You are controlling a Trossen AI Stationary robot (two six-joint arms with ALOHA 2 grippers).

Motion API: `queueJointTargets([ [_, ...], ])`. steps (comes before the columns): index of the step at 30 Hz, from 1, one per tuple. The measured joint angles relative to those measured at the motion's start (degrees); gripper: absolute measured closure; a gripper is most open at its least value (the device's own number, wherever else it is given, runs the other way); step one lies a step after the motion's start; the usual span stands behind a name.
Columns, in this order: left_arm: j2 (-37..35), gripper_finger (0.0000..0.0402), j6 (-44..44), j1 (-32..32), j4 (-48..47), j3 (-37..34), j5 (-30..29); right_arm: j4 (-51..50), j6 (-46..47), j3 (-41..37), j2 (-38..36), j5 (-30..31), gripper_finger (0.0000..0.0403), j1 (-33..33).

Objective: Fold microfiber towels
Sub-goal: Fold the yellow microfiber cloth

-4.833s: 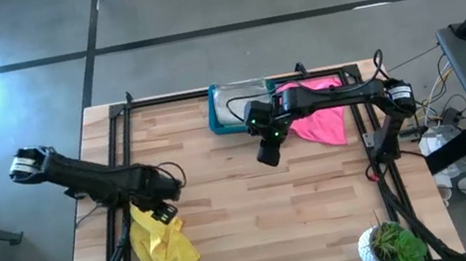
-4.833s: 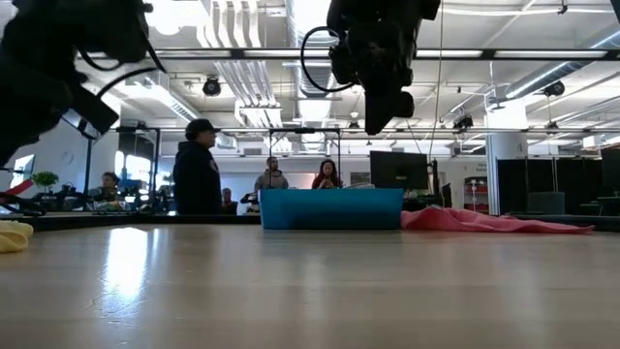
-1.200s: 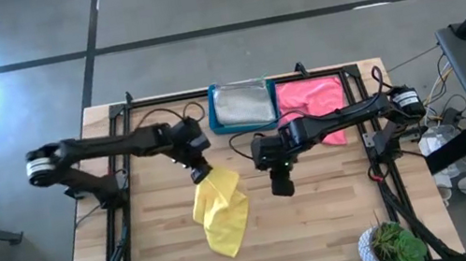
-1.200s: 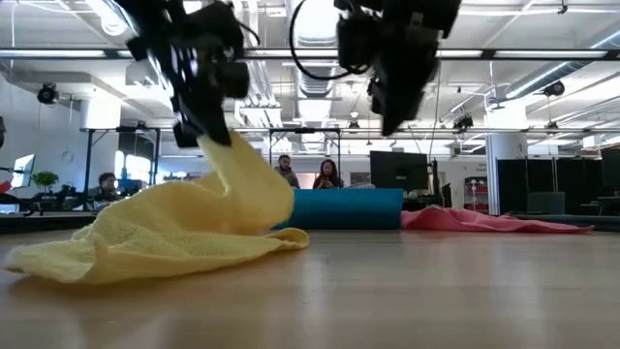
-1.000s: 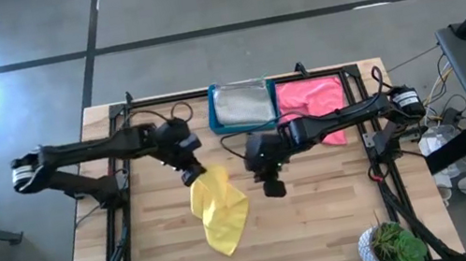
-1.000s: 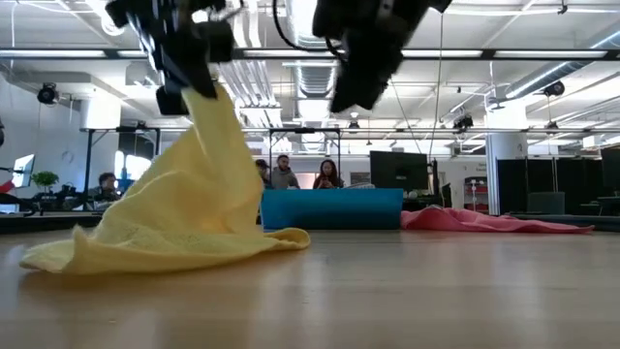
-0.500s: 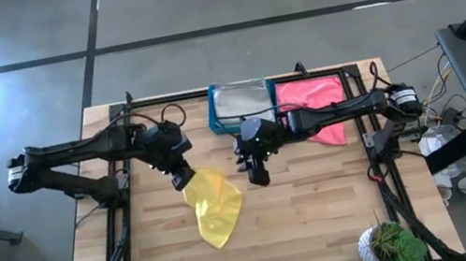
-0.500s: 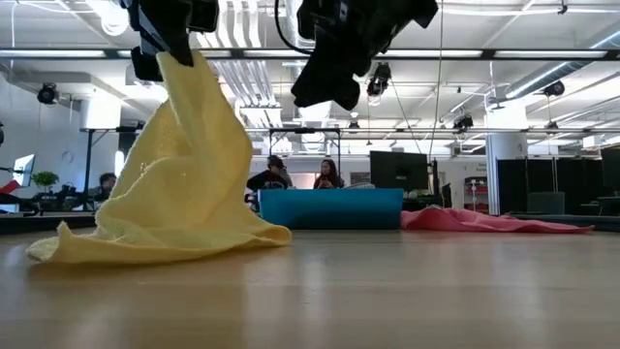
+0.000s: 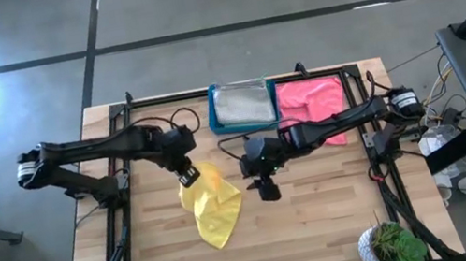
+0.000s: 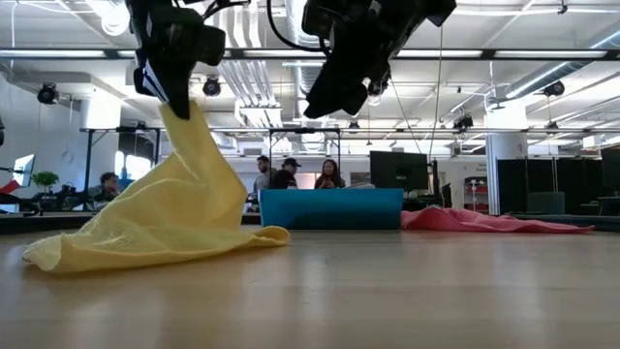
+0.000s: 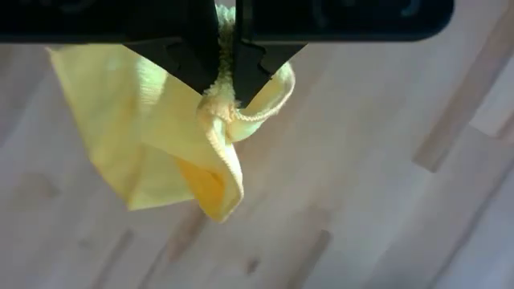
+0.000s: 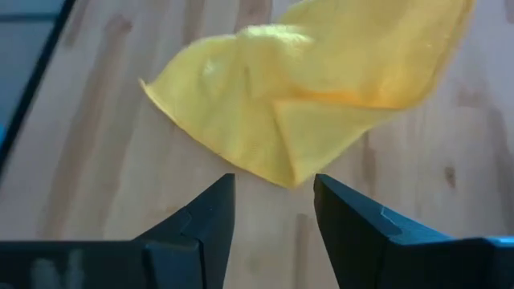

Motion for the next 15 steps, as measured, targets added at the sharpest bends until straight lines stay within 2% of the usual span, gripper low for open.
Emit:
queueJointTargets([
  [5, 2.2, 0.0400, 1.8, 0.0, -1.0, -0.3, -3.9, 3.6, 6.1, 0.6, 1.9, 5.4, 0.0243, 2.3],
  [9, 4.2, 0.0400, 3.2, 0.0, -5.6, -0.3, -6.4, 4.2, 11.1, 3.1, 5.1, 10.7, 0.0243, 3.6],
  [15, 7.1, 0.0400, 5.1, -0.1, -9.3, -0.4, -7.7, 4.3, 12.3, 6.2, 10.1, 12.1, 0.0243, 4.7],
])
